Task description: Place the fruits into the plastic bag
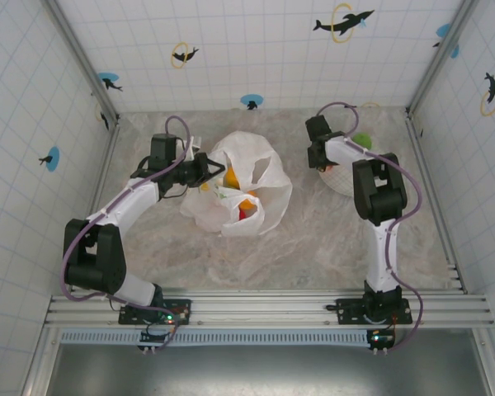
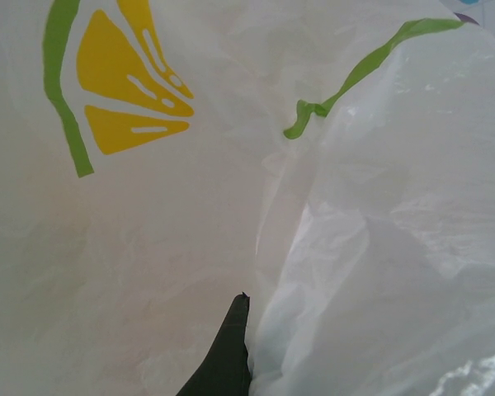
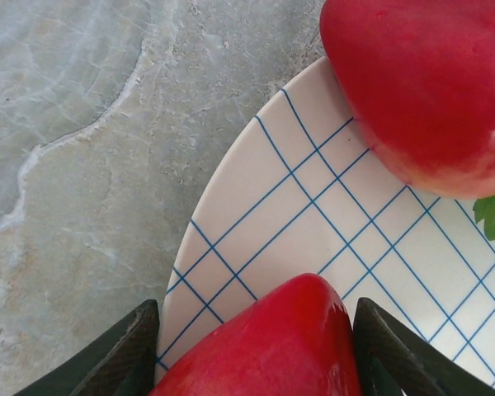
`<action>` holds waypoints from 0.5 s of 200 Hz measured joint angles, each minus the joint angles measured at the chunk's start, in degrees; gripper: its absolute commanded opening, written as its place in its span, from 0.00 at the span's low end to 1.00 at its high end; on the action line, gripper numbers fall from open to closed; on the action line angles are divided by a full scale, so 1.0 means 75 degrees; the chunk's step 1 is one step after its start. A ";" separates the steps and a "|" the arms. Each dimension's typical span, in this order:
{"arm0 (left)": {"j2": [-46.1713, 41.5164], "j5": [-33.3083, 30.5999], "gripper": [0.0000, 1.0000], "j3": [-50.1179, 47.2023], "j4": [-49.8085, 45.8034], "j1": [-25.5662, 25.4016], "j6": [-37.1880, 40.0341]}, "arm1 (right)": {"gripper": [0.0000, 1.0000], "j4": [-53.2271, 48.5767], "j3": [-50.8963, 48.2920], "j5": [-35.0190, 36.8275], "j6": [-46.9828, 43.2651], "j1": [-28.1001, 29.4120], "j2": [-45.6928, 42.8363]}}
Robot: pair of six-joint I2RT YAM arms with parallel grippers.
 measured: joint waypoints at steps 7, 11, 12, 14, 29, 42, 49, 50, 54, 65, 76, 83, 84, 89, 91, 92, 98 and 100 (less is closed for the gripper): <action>0.0006 0.0000 0.00 0.0000 0.0000 0.0000 0.0000 | 0.58 -0.0006 -0.0026 -0.0015 -0.0003 0.0012 -0.0061; 0.0009 0.0003 0.00 0.0000 0.0000 0.0000 0.0000 | 0.58 -0.0006 -0.0047 -0.0020 0.0003 0.0015 -0.0099; 0.0009 0.0003 0.00 0.0000 0.0000 0.0000 0.0000 | 0.57 -0.0006 -0.0050 -0.0020 0.0009 0.0015 -0.0111; 0.0012 0.0003 0.00 0.0000 0.0000 0.0000 0.0000 | 0.57 -0.0006 -0.0064 -0.0023 0.0003 0.0017 -0.0137; 0.0026 0.0023 0.00 0.0000 0.0000 0.0000 0.0000 | 0.56 0.0000 -0.0189 -0.0050 0.0006 0.0017 -0.0367; 0.0029 0.0047 0.00 -0.0006 0.0000 0.0000 0.0000 | 0.55 -0.0003 -0.0289 -0.0050 0.0006 0.0017 -0.0589; 0.0029 0.0055 0.00 -0.0006 0.0000 0.0000 0.0003 | 0.55 -0.0003 -0.0341 -0.0052 0.0006 0.0017 -0.0714; 0.0029 0.0055 0.00 -0.0006 0.0000 0.0000 0.0000 | 0.55 0.0000 -0.0356 -0.0052 0.0009 0.0017 -0.0740; 0.0029 0.0058 0.00 -0.0006 0.0000 0.0000 0.0000 | 0.55 -0.0003 -0.0396 -0.0052 0.0006 0.0017 -0.0825; 0.0029 0.0064 0.00 -0.0006 0.0000 0.0000 0.0003 | 0.55 -0.0009 -0.0551 -0.0055 0.0015 0.0020 -0.1093; 0.0029 0.0079 0.00 -0.0006 -0.0003 0.0000 0.0003 | 0.55 0.0003 -0.0801 -0.0079 0.0032 0.0029 -0.1460; 0.0029 0.0082 0.00 -0.0006 -0.0003 0.0000 0.0003 | 0.55 0.0017 -0.1008 -0.0128 0.0050 0.0044 -0.1743; 0.0029 0.0082 0.00 -0.0006 -0.0003 0.0000 0.0003 | 0.55 0.0023 -0.1035 -0.0137 0.0052 0.0047 -0.1775; 0.0029 0.0082 0.00 -0.0006 -0.0003 0.0000 0.0003 | 0.55 0.0038 -0.1253 -0.0216 0.0061 0.0061 -0.2052; 0.0029 0.0082 0.00 -0.0006 -0.0003 0.0000 0.0003 | 0.55 0.0035 -0.1341 -0.0256 0.0064 0.0070 -0.2177; 0.0026 0.0082 0.00 -0.0006 -0.0003 0.0000 0.0003 | 0.55 0.0032 -0.1378 -0.0271 0.0070 0.0073 -0.2226; 0.0029 0.0085 0.00 -0.0006 -0.0006 0.0000 0.0003 | 0.55 0.0093 -0.1687 -0.0402 0.0082 0.0114 -0.2605; 0.0026 0.0082 0.00 -0.0006 -0.0006 0.0000 0.0003 | 0.55 0.0099 -0.1766 -0.0434 0.0085 0.0131 -0.2725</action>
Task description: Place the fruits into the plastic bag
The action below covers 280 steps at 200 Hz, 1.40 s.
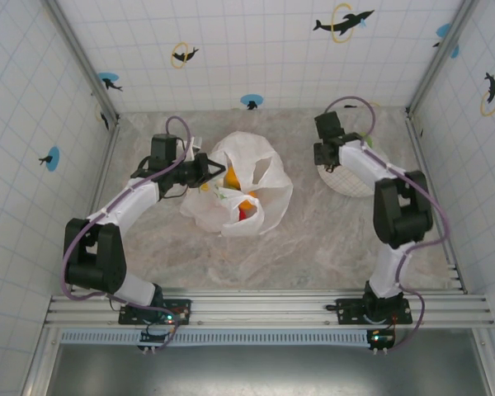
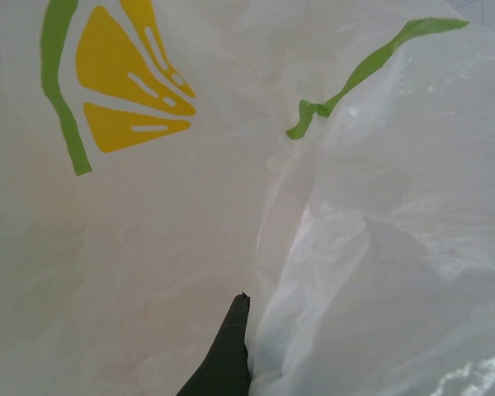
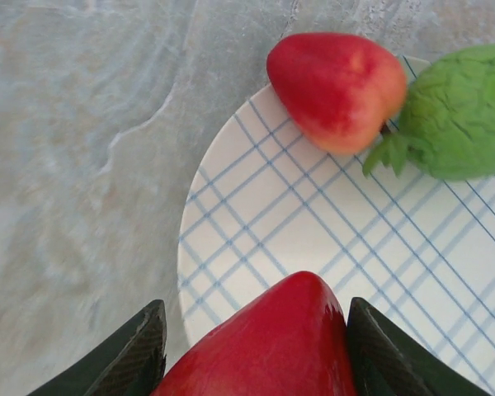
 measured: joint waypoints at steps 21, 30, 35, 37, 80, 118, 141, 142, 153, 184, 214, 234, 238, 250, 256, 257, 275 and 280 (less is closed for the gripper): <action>0.0000 0.0009 0.00 0.0000 0.0000 0.0000 0.0003 | 0.54 0.0233 -0.1163 -0.0618 0.0015 0.0347 -0.1597; -0.0003 0.0032 0.00 0.0000 0.0000 0.0000 0.0003 | 0.54 0.0312 -0.1571 -0.0886 0.0035 0.0589 -0.2229; -0.0003 0.0035 0.00 0.0000 0.0000 0.0000 0.0006 | 0.54 0.0323 -0.1746 -0.1064 0.0035 0.0743 -0.2573; -0.0003 0.0035 0.00 0.0000 0.0000 0.0000 0.0003 | 0.53 0.0332 -0.1792 -0.1105 0.0041 0.0790 -0.2655; -0.0003 0.0055 0.00 0.0000 -0.0003 0.0000 0.0006 | 0.52 0.0542 -0.2602 -0.2267 0.0105 0.2087 -0.4383; -0.0003 0.0055 0.00 0.0000 -0.0017 0.0000 0.0023 | 0.52 0.0947 -0.2999 -0.2970 0.0079 0.2993 -0.4599; -0.0006 0.0052 0.00 0.0000 -0.0061 0.0000 0.0047 | 0.52 0.1326 -0.3133 -0.3279 -0.0050 0.3343 -0.4057; -0.0006 0.0052 0.00 0.0000 -0.0064 0.0000 0.0050 | 0.52 0.1329 -0.3136 -0.3276 -0.0055 0.3351 -0.4030; -0.0006 0.0055 0.00 0.0000 -0.0093 0.0000 0.0064 | 0.52 0.1530 -0.3142 -0.3392 -0.0111 0.3442 -0.3628; -0.0050 0.0064 0.00 0.0000 -0.0204 0.0000 0.0067 | 0.52 0.2320 -0.3130 -0.3532 -0.0175 0.3538 -0.2468; -0.0105 0.0175 0.00 0.0003 -0.0204 -0.0038 0.0067 | 0.52 0.3212 -0.2958 -0.3363 -0.0140 0.3739 -0.1387; -0.0105 0.0254 0.00 0.0003 -0.0201 -0.0090 0.0061 | 0.53 0.3958 -0.2789 -0.3191 0.0122 0.3841 -0.0842; -0.0105 0.0262 0.00 0.0003 -0.0198 -0.0093 0.0061 | 0.53 0.4118 -0.2760 -0.3159 0.0184 0.3853 -0.0761; -0.0105 0.0291 0.00 0.0009 -0.0198 -0.0105 0.0058 | 0.53 0.4639 -0.2702 -0.3013 0.0455 0.3867 -0.0560; -0.0105 0.0297 0.00 0.0015 -0.0198 -0.0111 0.0055 | 0.53 0.4911 -0.2684 -0.2926 0.0595 0.3867 -0.0487; -0.0105 0.0297 0.00 0.0015 -0.0198 -0.0111 0.0055 | 0.53 0.4972 -0.2684 -0.2926 0.0621 0.3867 -0.0472; -0.0105 0.0312 0.00 0.0026 -0.0195 -0.0111 0.0052 | 0.54 0.5764 -0.2681 -0.2710 0.1075 0.3867 -0.0289; -0.0105 0.0312 0.00 0.0029 -0.0195 -0.0111 0.0050 | 0.54 0.5945 -0.2681 -0.2646 0.1177 0.3873 -0.0239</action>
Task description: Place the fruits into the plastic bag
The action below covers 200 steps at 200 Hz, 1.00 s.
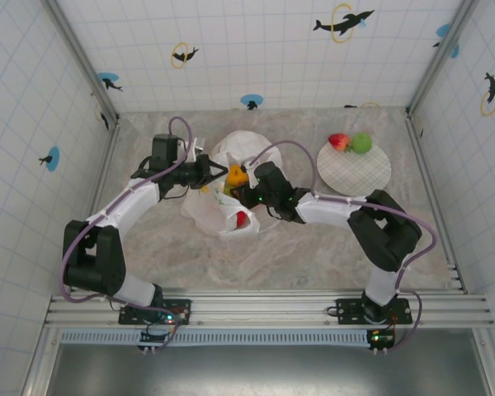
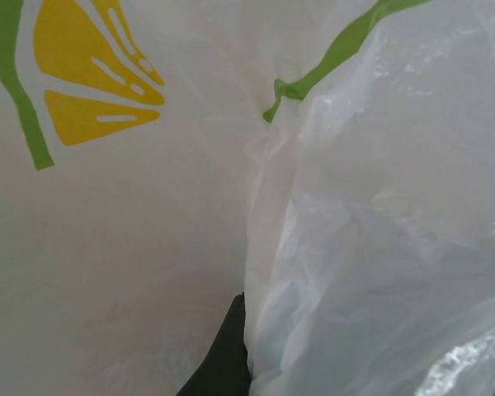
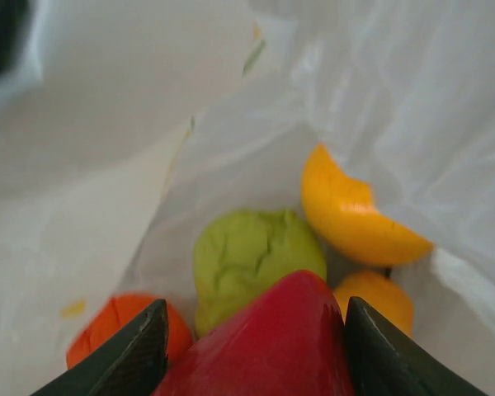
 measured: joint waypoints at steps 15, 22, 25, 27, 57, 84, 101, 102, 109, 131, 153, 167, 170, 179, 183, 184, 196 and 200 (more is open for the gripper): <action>0.0000 0.0000 0.00 0.0003 0.0003 -0.0020 -0.0026 | 0.55 0.0501 0.0041 0.0198 0.0388 0.0017 0.0207; 0.0000 0.0000 0.00 0.0009 0.0003 -0.0026 -0.0038 | 0.55 0.0662 0.0090 0.0318 0.0562 0.0032 0.0335; 0.0000 0.0000 0.00 0.0009 0.0003 -0.0026 -0.0047 | 0.56 0.0726 0.0117 0.0353 0.0627 0.0035 0.0382; 0.0000 0.0000 0.00 0.0012 0.0006 -0.0026 -0.0050 | 0.56 0.0775 0.0137 0.0382 0.0673 0.0041 0.0428; 0.0000 0.0000 0.00 0.0032 0.0047 -0.0026 -0.0134 | 0.57 0.1032 0.0533 0.0711 0.1285 0.0076 0.1037; 0.0000 0.0000 0.00 0.0032 0.0117 -0.0026 -0.0195 | 0.65 0.1026 0.0871 0.0781 0.1585 0.0082 0.1390; 0.0000 0.0003 0.00 0.0032 0.0146 -0.0026 -0.0198 | 0.75 0.1017 0.0927 0.0769 0.1644 0.0079 0.1425; 0.0000 0.0000 0.00 0.0032 0.0143 -0.0026 -0.0198 | 0.75 0.1017 0.0927 0.0761 0.1644 0.0082 0.1422; 0.0000 0.0003 0.00 0.0032 0.0143 -0.0026 -0.0198 | 0.78 0.1017 0.0930 0.0723 0.1635 0.0082 0.1425; 0.0000 0.0003 0.00 0.0032 0.0143 -0.0026 -0.0195 | 0.82 0.1011 0.0933 0.0586 0.1577 0.0082 0.1422; 0.0000 0.0003 0.00 0.0032 0.0146 -0.0026 -0.0195 | 0.85 0.1003 0.0933 0.0425 0.1498 0.0073 0.1411; 0.0000 0.0003 0.00 0.0032 0.0146 -0.0026 -0.0195 | 0.87 0.1000 0.0933 0.0323 0.1422 0.0055 0.1370; 0.0000 0.0003 0.00 0.0032 0.0143 -0.0026 -0.0195 | 0.87 0.0997 0.0933 0.0289 0.1405 0.0055 0.1358; 0.0000 0.0003 0.00 0.0032 0.0143 -0.0026 -0.0195 | 0.90 0.0979 0.0927 0.0221 0.1358 0.0047 0.1303; 0.0000 0.0003 0.00 0.0032 0.0143 -0.0026 -0.0195 | 0.94 0.0968 0.0921 0.0184 0.1335 0.0044 0.1265; 0.0000 0.0003 0.00 0.0032 0.0146 -0.0026 -0.0195 | 0.95 0.0965 0.0921 0.0172 0.1338 0.0044 0.1259; 0.0000 0.0003 0.00 0.0032 0.0143 -0.0026 -0.0195 | 1.00 0.0938 0.0883 0.0108 0.1212 0.0044 0.1131; 0.0000 0.0003 0.00 0.0032 0.0146 -0.0026 -0.0195 | 1.00 0.0938 0.0854 0.0093 0.1215 0.0041 0.1072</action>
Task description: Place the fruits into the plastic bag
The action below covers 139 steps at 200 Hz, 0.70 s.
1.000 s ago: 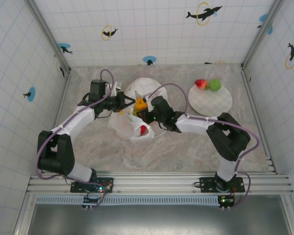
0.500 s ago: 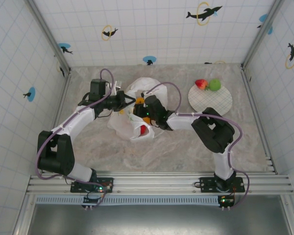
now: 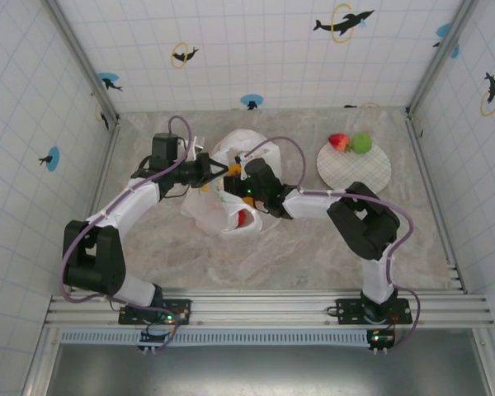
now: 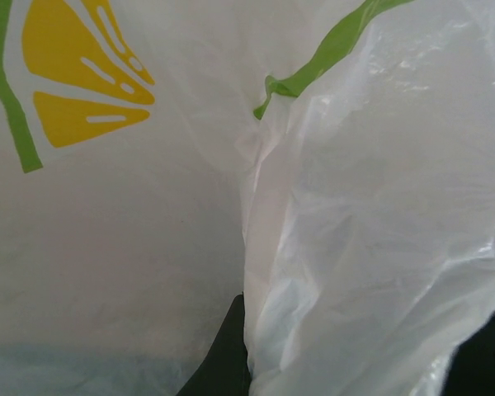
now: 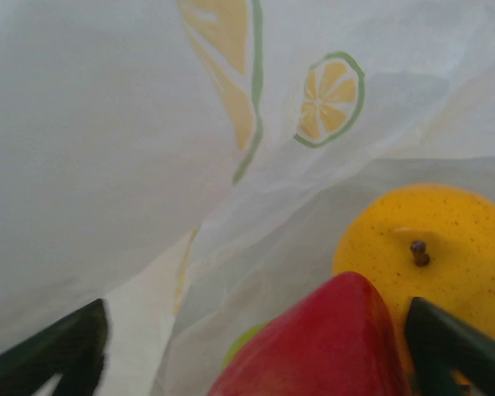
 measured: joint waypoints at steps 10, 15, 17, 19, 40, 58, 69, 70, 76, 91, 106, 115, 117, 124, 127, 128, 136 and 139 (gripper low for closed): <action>0.0000 0.0000 0.00 0.0000 0.0000 0.0000 0.0000 | 1.00 -0.0017 -0.0096 -0.0067 -0.0073 -0.0003 -0.0152; 0.0000 0.0000 0.00 0.0000 0.0000 0.0000 0.0000 | 1.00 -0.0026 -0.0146 -0.0093 -0.0105 -0.0017 -0.0230; 0.0000 -0.0003 0.00 0.0000 0.0000 0.0000 0.0000 | 1.00 -0.0032 -0.0163 -0.0099 -0.0119 -0.0023 -0.0262; 0.0000 -0.0003 0.00 0.0000 0.0000 0.0000 0.0000 | 1.00 -0.0041 -0.0181 -0.0117 -0.0140 -0.0026 -0.0291; 0.0000 -0.0003 0.00 0.0000 -0.0003 0.0000 0.0003 | 1.00 -0.0119 -0.0306 -0.0216 -0.0274 -0.0052 -0.0513; 0.0000 -0.0003 0.00 0.0000 -0.0003 0.0000 0.0000 | 0.98 -0.0321 -0.0428 -0.0367 -0.0411 -0.0099 -0.0711; 0.0000 -0.0003 0.00 0.0000 -0.0003 0.0000 0.0003 | 0.97 -0.0475 -0.0443 -0.0495 -0.0487 -0.0134 -0.0822; 0.0000 -0.0003 0.00 0.0000 -0.0003 0.0000 0.0003 | 0.97 -0.0495 -0.0443 -0.0516 -0.0490 -0.0137 -0.0831; 0.0000 -0.0003 0.00 0.0000 -0.0003 0.0000 0.0003 | 0.97 -0.0600 -0.0443 -0.0589 -0.0545 -0.0154 -0.0898; 0.0000 -0.0006 0.00 0.0009 -0.0006 0.0000 0.0003 | 0.96 -0.0947 -0.0443 -0.0813 -0.0726 -0.0213 -0.1107; -0.0012 -0.0020 0.00 0.0012 -0.0006 0.0000 0.0003 | 0.96 -0.1408 -0.0446 -0.1075 -0.0968 -0.0254 -0.1390; -0.0029 -0.0032 0.00 0.0012 -0.0006 0.0000 0.0003 | 0.96 -0.1702 -0.0449 -0.1209 -0.1125 -0.0289 -0.1580; -0.0032 -0.0032 0.00 0.0012 -0.0006 0.0000 0.0003 | 0.96 -0.1751 -0.0449 -0.1239 -0.1154 -0.0289 -0.1609; -0.0050 -0.0035 0.00 0.0012 -0.0006 0.0009 0.0003 | 0.96 -0.2066 -0.0449 -0.1335 -0.1314 -0.0297 -0.1786; -0.0055 -0.0038 0.00 0.0012 -0.0006 0.0012 0.0003 | 0.96 -0.2203 -0.0449 -0.1355 -0.1393 -0.0300 -0.1859; -0.0055 -0.0038 0.00 0.0012 -0.0006 0.0015 0.0003 | 0.96 -0.2238 -0.0449 -0.1364 -0.1408 -0.0300 -0.1874; -0.0067 -0.0044 0.00 0.0012 -0.0006 0.0015 0.0003 | 0.96 -0.2576 -0.0449 -0.1469 -0.1571 -0.0309 -0.2072; -0.0067 -0.0052 0.00 0.0012 -0.0006 0.0017 0.0003 | 0.96 -0.2710 -0.0452 -0.1483 -0.1649 -0.0321 -0.2145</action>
